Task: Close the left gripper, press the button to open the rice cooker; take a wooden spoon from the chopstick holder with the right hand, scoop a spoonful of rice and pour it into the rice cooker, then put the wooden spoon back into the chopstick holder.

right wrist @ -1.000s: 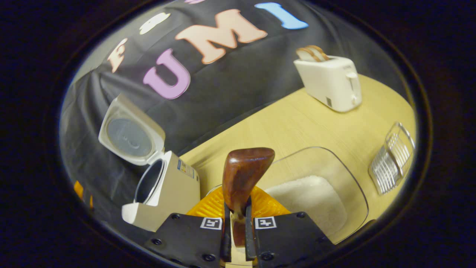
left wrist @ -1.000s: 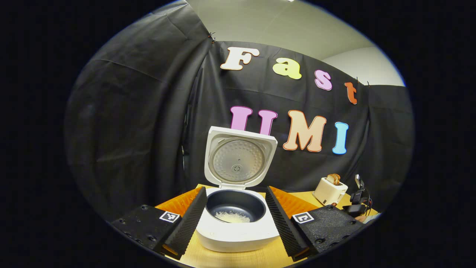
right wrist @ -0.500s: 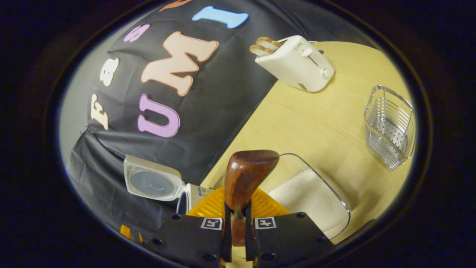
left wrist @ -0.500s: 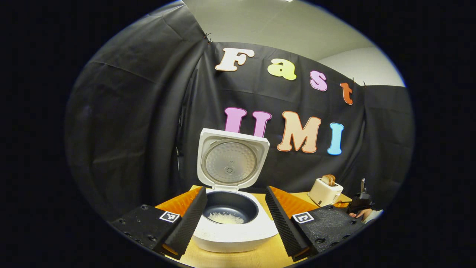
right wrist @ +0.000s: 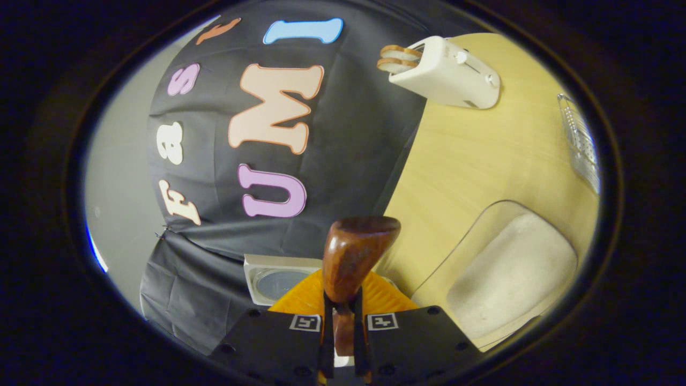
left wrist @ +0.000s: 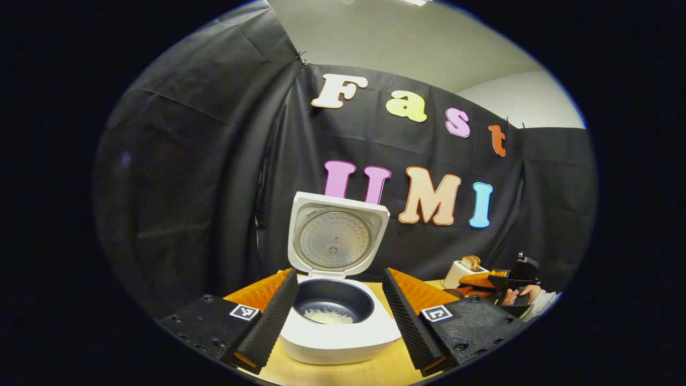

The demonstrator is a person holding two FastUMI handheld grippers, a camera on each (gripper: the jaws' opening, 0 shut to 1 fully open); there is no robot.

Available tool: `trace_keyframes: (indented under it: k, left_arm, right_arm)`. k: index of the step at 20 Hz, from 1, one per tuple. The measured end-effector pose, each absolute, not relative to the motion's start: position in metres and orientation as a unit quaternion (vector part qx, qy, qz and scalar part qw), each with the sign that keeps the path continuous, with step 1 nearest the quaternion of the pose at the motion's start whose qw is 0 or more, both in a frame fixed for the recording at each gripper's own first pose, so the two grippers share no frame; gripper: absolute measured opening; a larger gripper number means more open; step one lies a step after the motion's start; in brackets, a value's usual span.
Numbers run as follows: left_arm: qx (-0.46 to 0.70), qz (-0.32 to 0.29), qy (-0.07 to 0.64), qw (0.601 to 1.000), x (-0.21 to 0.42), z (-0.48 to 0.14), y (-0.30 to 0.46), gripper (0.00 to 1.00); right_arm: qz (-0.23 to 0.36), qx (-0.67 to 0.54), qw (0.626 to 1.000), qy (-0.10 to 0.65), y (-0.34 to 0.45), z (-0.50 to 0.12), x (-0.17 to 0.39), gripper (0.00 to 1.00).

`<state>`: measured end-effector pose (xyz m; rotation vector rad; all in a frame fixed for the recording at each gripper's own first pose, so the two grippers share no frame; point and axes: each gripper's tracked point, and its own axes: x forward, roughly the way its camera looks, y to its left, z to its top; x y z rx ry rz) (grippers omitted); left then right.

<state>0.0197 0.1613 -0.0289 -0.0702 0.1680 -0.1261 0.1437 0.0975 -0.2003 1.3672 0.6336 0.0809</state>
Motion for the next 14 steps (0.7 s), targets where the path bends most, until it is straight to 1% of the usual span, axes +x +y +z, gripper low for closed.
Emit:
trace_keyframes:
  k: [1, 2, 5, 9, 10, 11, 12, 13, 14]
  left_arm:
    - [-0.035, -0.059, 0.082, 0.994, 0.019, -0.028, 0.167, 0.9]
    - [-0.035, -0.056, 0.082, 0.994, 0.019, -0.027, 0.172, 0.94]
    - [-0.039, -0.045, 0.083, 0.995, 0.016, -0.029, 0.19, 0.94]
    - [-0.047, -0.032, 0.084, 0.995, 0.011, -0.031, 0.211, 0.94]
    - [-0.048, -0.028, 0.085, 0.995, 0.01, -0.031, 0.217, 0.9]
    - [-0.049, -0.025, 0.085, 0.995, 0.009, -0.032, 0.222, 0.9]
    - [-0.05, -0.022, 0.085, 0.995, 0.008, -0.032, 0.227, 0.94]
    - [-0.052, -0.019, 0.084, 0.995, 0.008, -0.034, 0.232, 0.94]
    - [-0.054, -0.016, 0.084, 0.995, 0.008, -0.034, 0.236, 0.94]
  right_arm:
    - [0.045, 0.621, 0.728, 0.286, 0.108, -0.194, 0.149, 0.17]
    - [0.054, 0.621, 0.728, 0.285, 0.121, -0.186, 0.151, 0.16]
    - [0.081, 0.61, 0.736, 0.284, 0.162, -0.169, 0.163, 0.17]
    - [0.106, 0.574, 0.757, 0.294, 0.218, -0.163, 0.18, 0.15]
    - [0.11, 0.566, 0.762, 0.295, 0.23, -0.161, 0.184, 0.15]
    - [0.114, 0.557, 0.768, 0.296, 0.242, -0.162, 0.189, 0.15]
    - [0.116, 0.547, 0.775, 0.296, 0.252, -0.163, 0.192, 0.19]
    - [0.117, 0.536, 0.782, 0.296, 0.259, -0.164, 0.196, 0.17]
    - [0.116, 0.524, 0.789, 0.298, 0.268, -0.169, 0.203, 0.19]
